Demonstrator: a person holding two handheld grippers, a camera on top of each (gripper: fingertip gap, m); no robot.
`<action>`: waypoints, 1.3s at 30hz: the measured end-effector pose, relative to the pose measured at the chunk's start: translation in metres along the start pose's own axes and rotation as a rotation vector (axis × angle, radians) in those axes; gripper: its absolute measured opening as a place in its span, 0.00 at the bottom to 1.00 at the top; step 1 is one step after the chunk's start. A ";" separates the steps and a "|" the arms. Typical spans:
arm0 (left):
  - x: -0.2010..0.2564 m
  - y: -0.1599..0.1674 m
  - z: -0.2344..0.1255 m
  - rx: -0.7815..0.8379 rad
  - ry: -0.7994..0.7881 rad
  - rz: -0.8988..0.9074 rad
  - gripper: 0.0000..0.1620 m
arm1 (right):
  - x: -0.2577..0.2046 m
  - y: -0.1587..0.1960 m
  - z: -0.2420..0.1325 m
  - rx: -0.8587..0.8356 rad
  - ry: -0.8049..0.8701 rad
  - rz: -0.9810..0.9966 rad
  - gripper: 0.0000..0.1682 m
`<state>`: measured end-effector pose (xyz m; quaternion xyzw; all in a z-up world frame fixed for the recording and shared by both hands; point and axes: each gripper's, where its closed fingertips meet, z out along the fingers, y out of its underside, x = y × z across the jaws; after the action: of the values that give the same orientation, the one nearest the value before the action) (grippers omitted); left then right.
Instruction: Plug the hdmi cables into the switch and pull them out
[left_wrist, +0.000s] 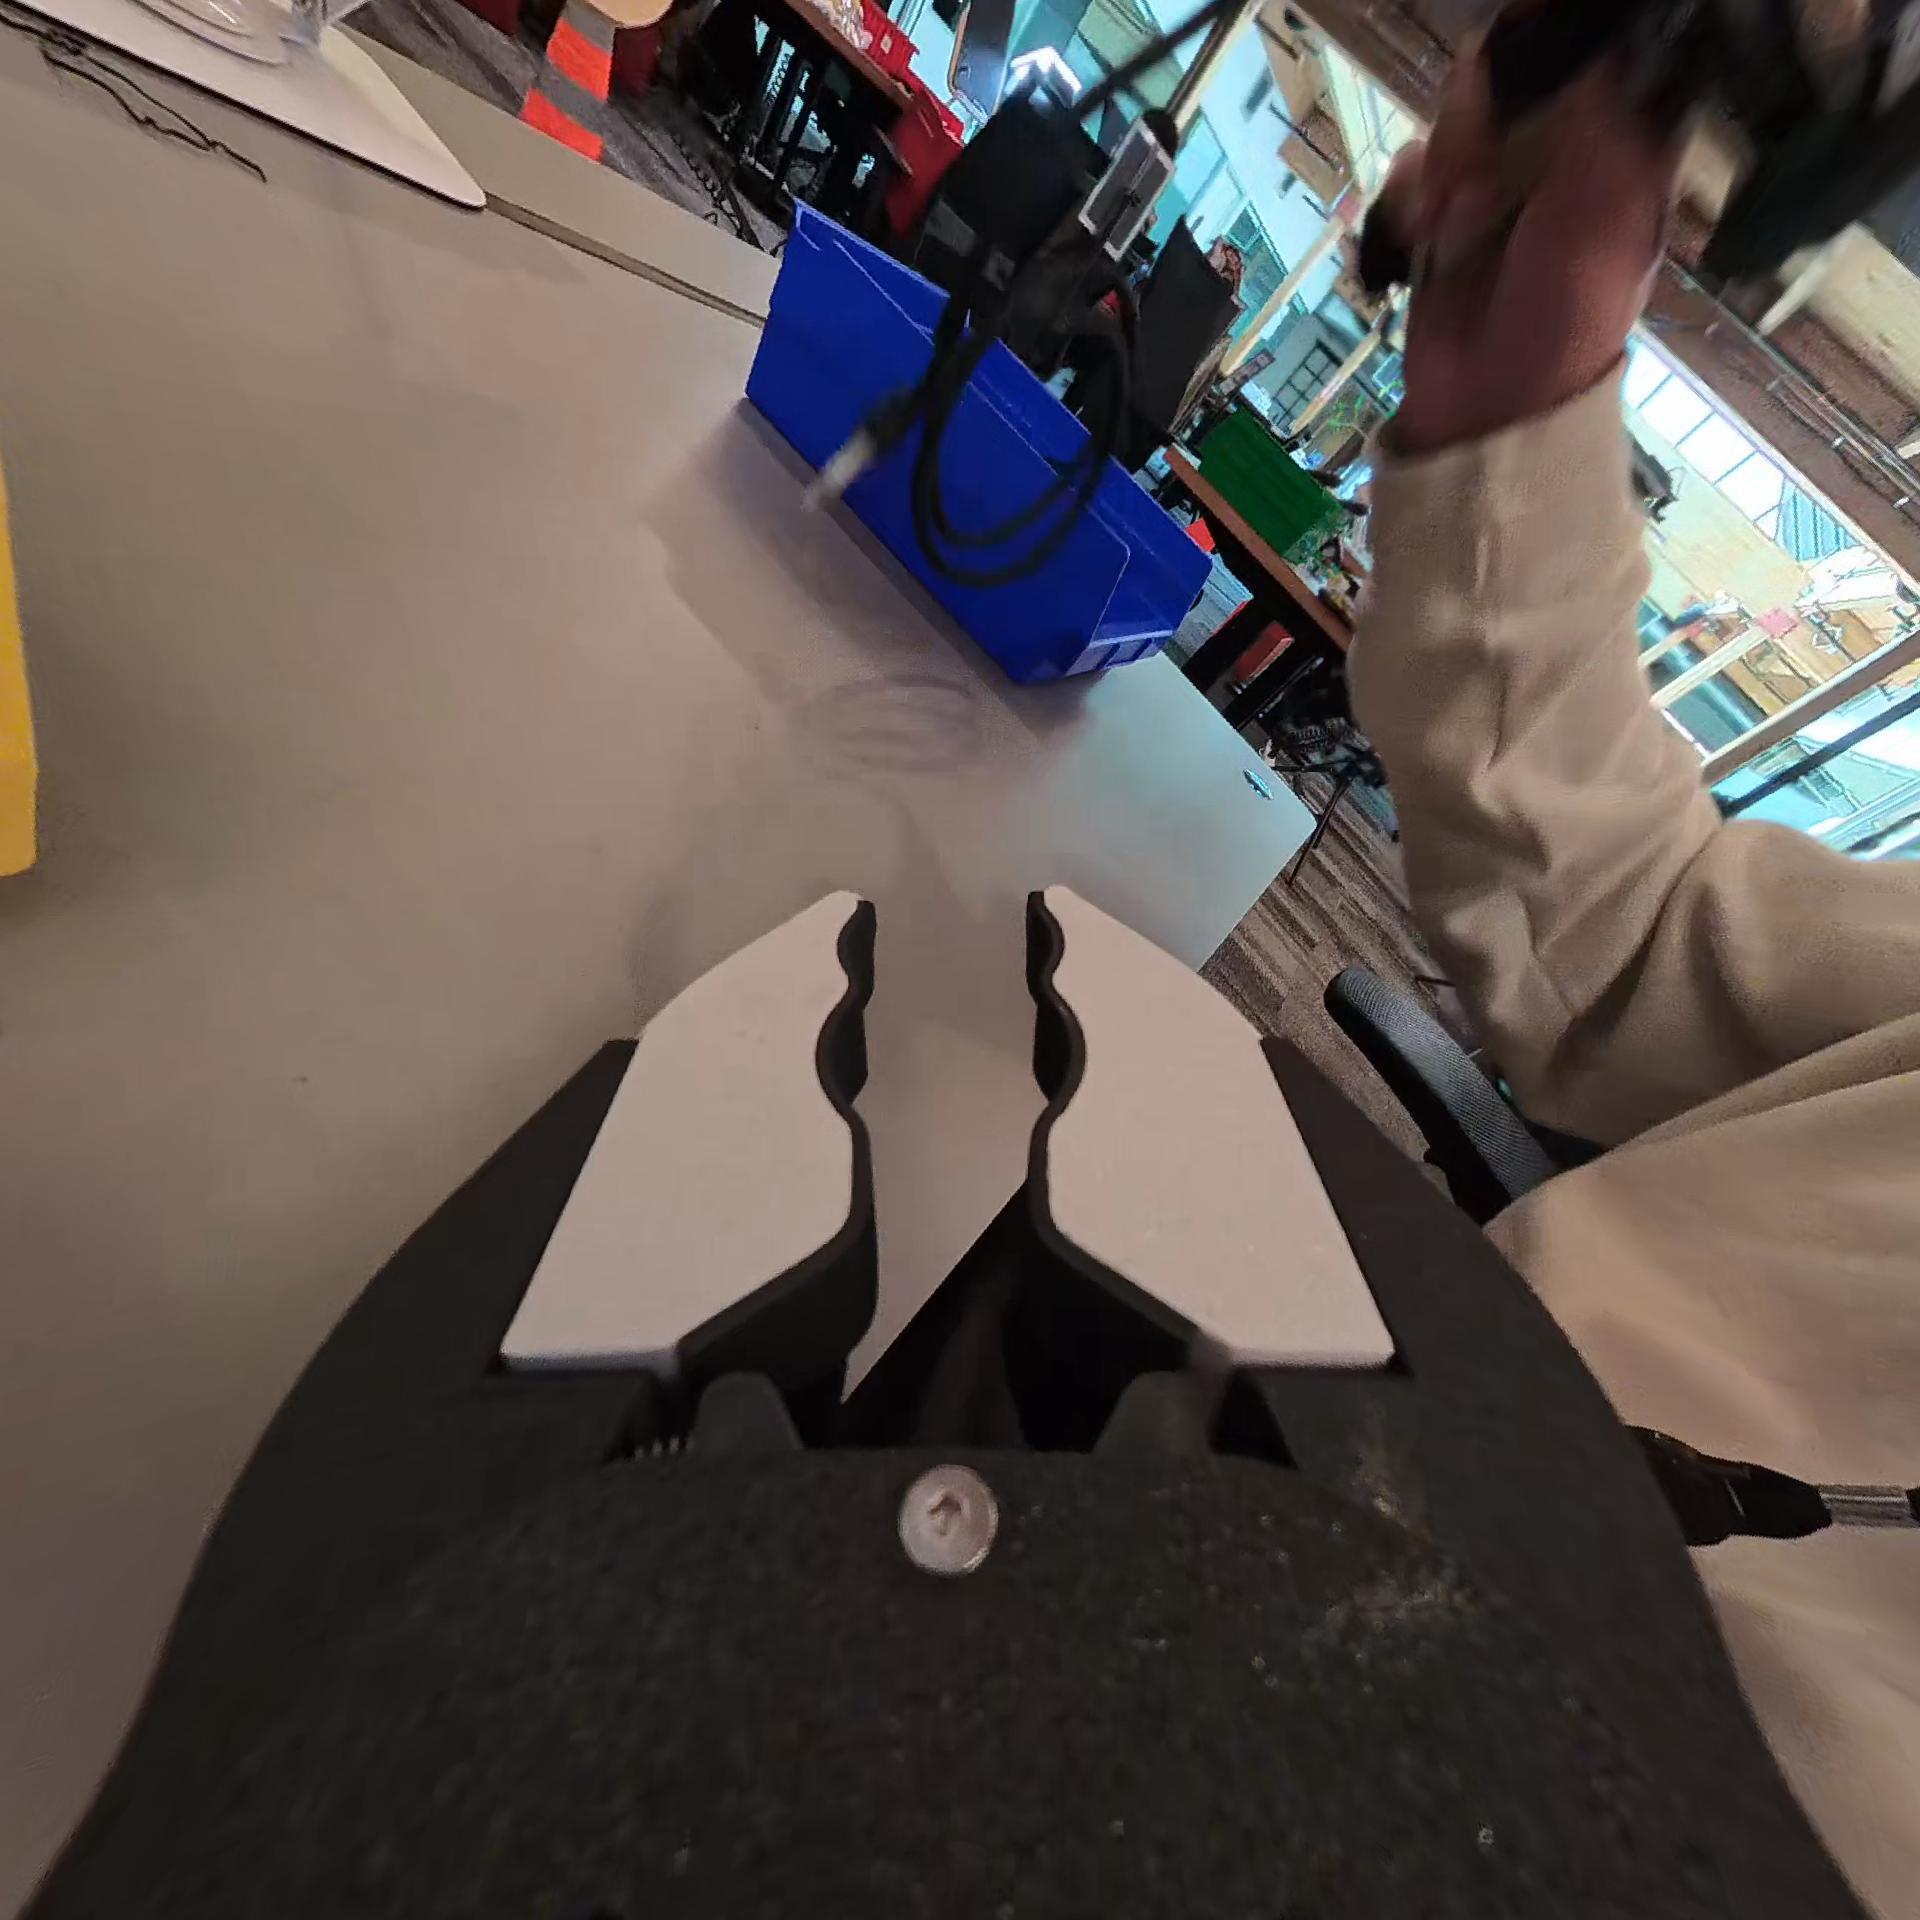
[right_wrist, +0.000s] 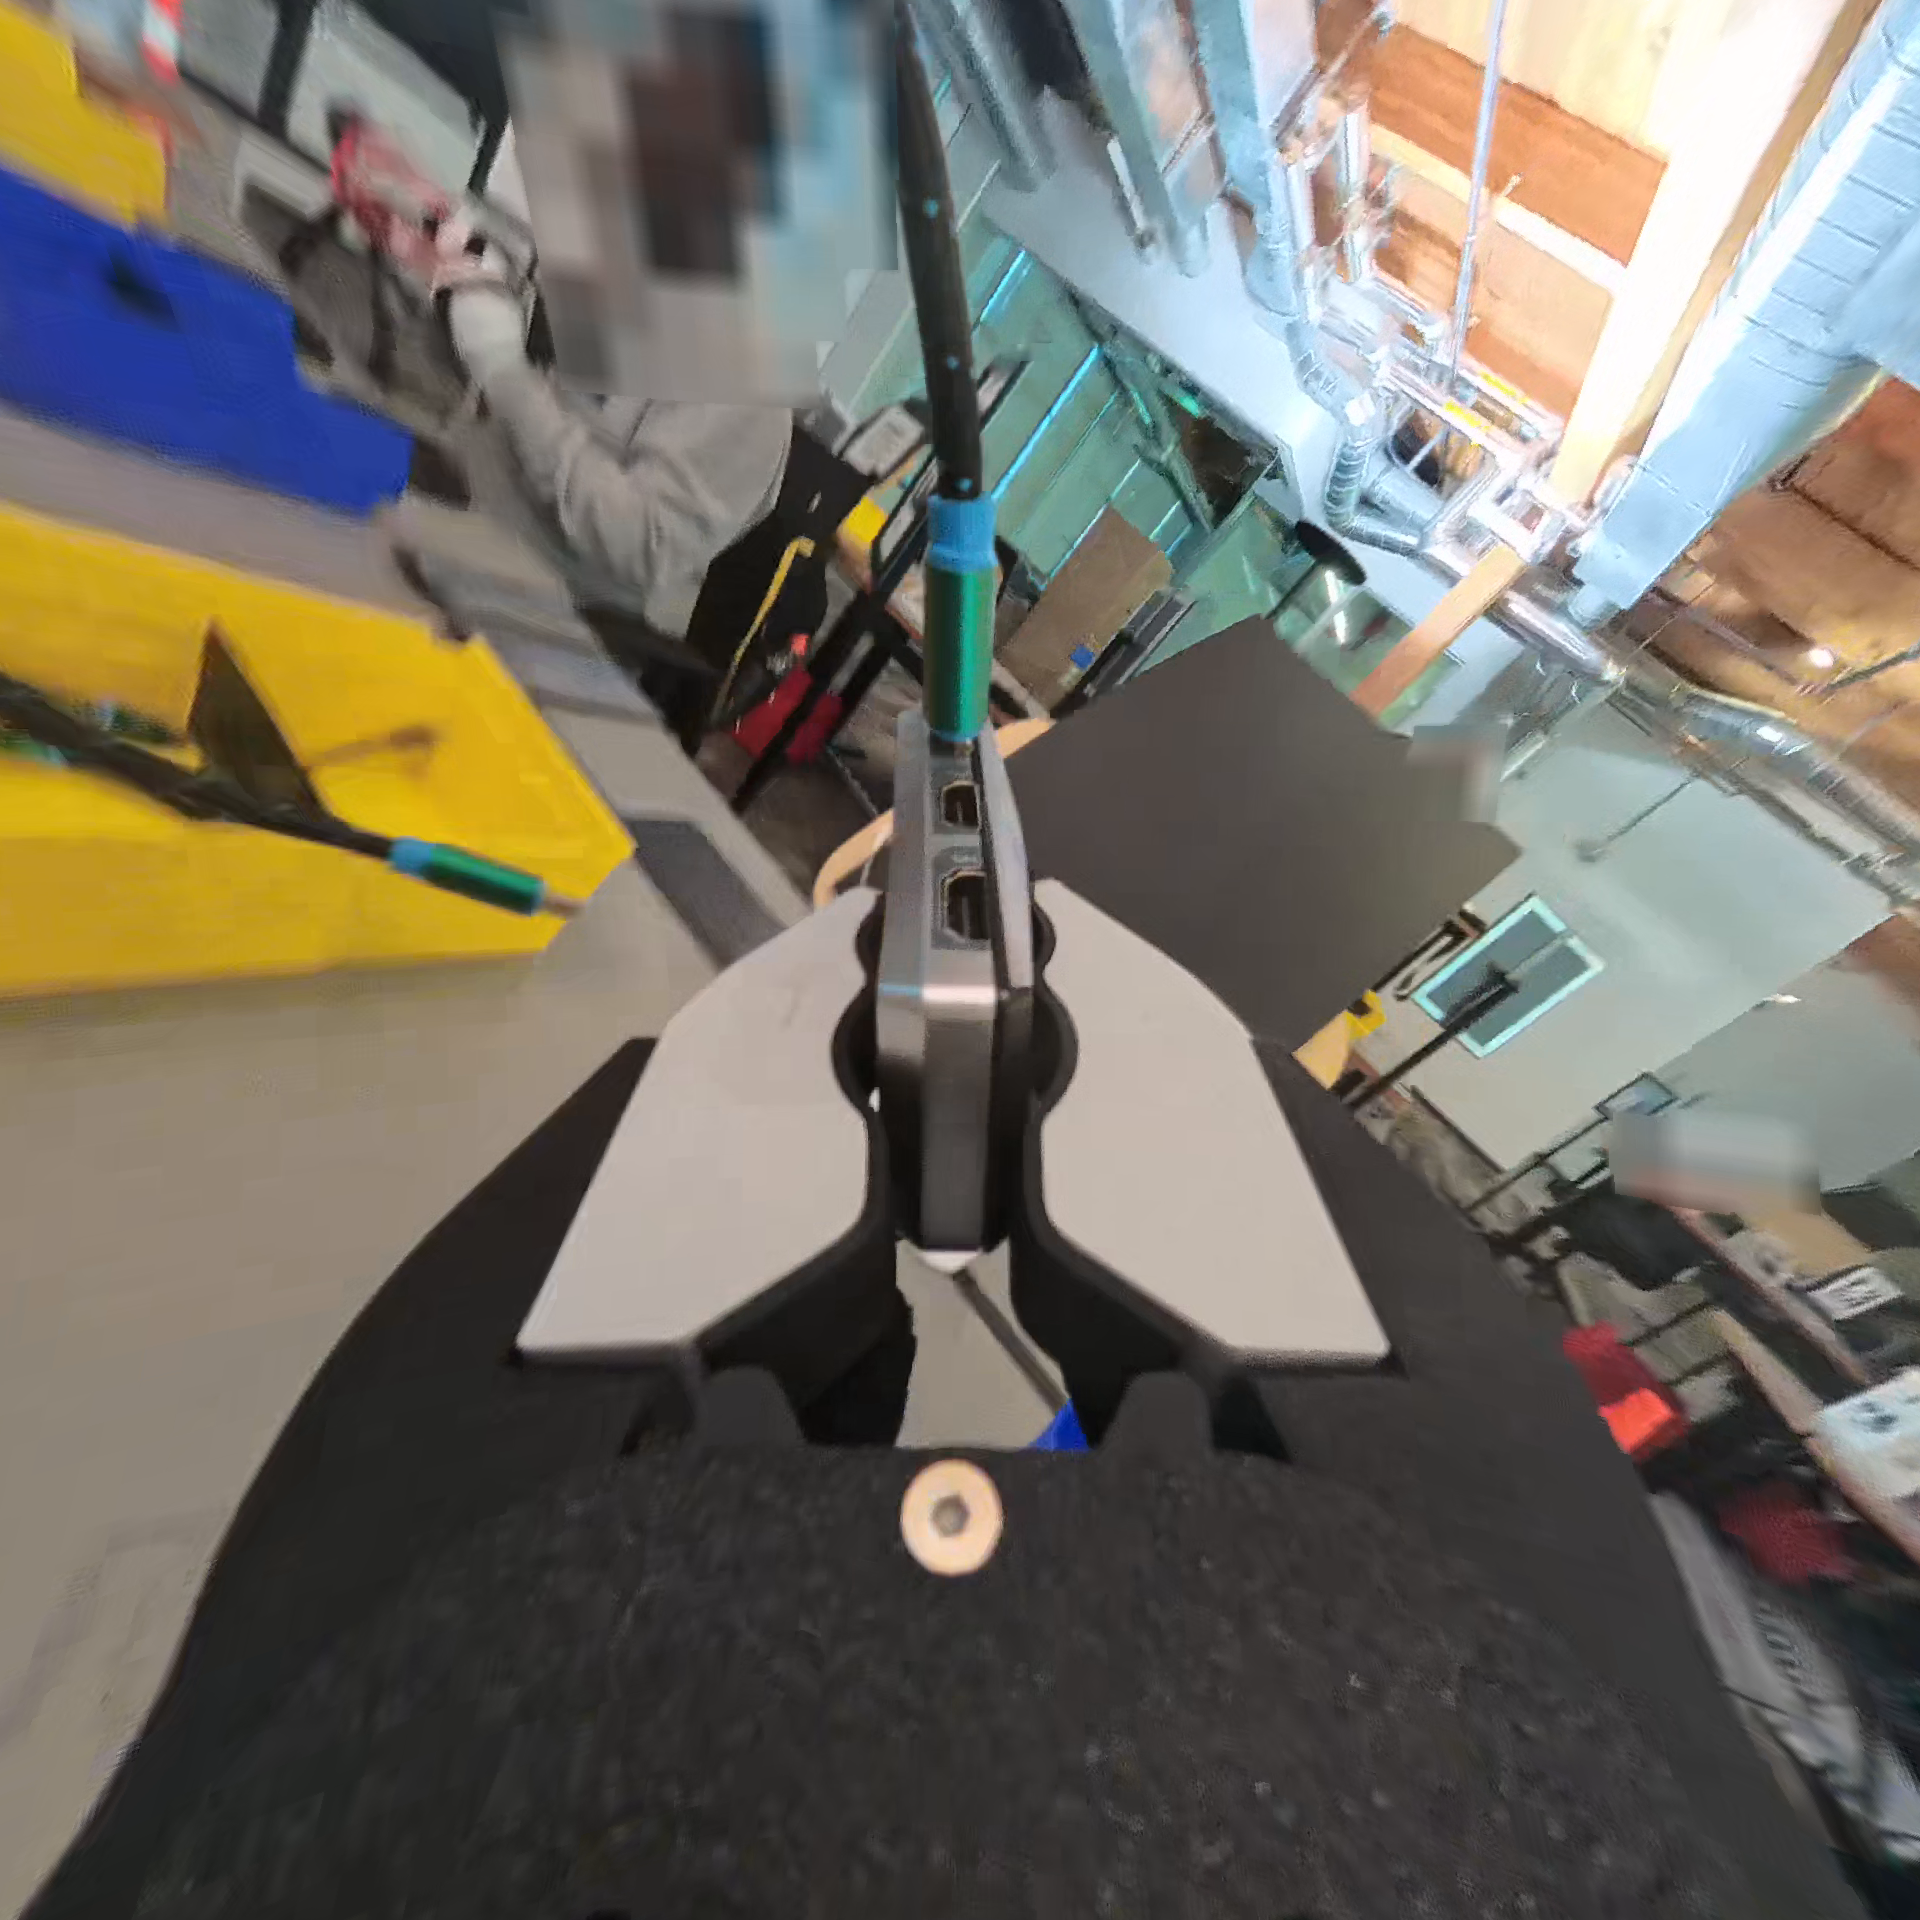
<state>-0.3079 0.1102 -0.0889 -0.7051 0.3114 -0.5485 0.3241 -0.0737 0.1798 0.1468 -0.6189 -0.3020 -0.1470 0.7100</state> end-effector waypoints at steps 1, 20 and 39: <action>0.000 0.001 0.001 -0.011 -0.001 0.006 0.17 | 0.027 -0.014 0.000 0.030 0.009 0.035 0.14; 0.002 0.019 0.012 -0.101 0.016 -0.028 0.17 | 0.170 0.281 -0.033 -0.375 0.224 0.632 0.13; -0.005 0.025 0.013 -0.130 -0.007 -0.035 0.17 | 0.116 0.418 -0.040 -1.293 -0.072 0.101 0.14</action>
<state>-0.2986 0.1004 -0.1140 -0.7319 0.3327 -0.5304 0.2690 0.2698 0.2405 -0.1147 -0.9395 -0.1468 -0.2448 0.1896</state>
